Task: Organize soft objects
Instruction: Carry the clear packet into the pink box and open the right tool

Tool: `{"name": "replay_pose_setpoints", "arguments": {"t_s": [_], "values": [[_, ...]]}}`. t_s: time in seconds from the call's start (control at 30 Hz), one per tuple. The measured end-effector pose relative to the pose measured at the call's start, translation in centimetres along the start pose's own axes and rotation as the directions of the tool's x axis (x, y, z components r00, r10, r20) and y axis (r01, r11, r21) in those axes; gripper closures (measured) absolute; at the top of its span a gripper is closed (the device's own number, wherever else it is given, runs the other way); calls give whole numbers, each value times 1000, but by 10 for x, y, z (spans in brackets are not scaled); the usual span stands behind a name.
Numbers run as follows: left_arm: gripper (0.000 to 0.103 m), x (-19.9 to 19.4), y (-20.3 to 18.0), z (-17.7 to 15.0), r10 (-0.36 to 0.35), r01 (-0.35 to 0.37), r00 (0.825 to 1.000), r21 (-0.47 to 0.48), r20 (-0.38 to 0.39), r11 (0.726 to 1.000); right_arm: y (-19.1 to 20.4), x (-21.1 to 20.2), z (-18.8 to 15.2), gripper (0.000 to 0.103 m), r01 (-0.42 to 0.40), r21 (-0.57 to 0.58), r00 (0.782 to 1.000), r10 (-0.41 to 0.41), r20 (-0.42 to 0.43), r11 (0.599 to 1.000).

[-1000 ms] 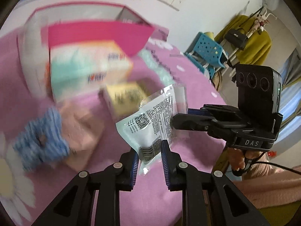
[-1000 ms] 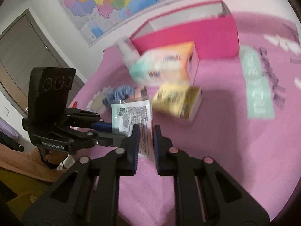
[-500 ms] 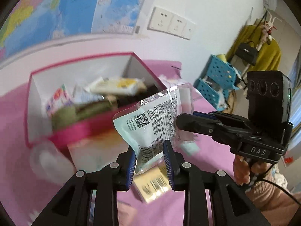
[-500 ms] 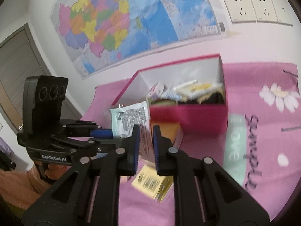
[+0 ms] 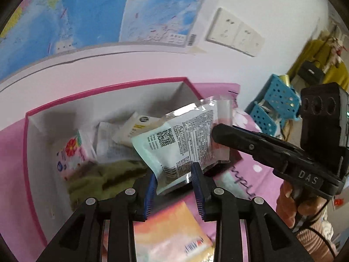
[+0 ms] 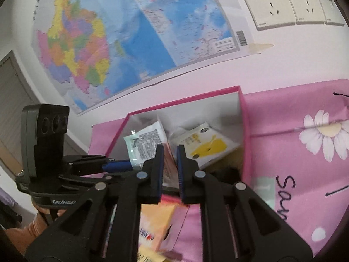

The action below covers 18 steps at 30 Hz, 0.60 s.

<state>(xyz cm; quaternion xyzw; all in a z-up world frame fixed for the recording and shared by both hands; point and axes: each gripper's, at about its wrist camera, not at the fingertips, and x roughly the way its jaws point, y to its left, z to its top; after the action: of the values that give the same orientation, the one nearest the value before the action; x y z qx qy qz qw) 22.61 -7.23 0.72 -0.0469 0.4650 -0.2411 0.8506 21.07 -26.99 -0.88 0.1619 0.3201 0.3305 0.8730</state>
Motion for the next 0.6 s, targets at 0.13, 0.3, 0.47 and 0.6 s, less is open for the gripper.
{"name": "replay_pose_setpoints", "arguments": {"t_s": [0.13,0.3,0.47,0.6], "values": [[72,18,7,10,15,-16,999,-28,-34,999,-12,14,7,89,30,22,1000,-30,-6,999],[67,30,12,21,27,-31,998,-74,-60,997,-24,24,15,89,78,60,997,-79,5,995],[54,33,14,25,48,-54,997,-86,-63,995,-24,14,18,83,145,65,986,-150,73,987],[52,26,12,18,54,-56,998,-74,-37,996,-18,7,12,79,160,34,984,-162,77,987]]}}
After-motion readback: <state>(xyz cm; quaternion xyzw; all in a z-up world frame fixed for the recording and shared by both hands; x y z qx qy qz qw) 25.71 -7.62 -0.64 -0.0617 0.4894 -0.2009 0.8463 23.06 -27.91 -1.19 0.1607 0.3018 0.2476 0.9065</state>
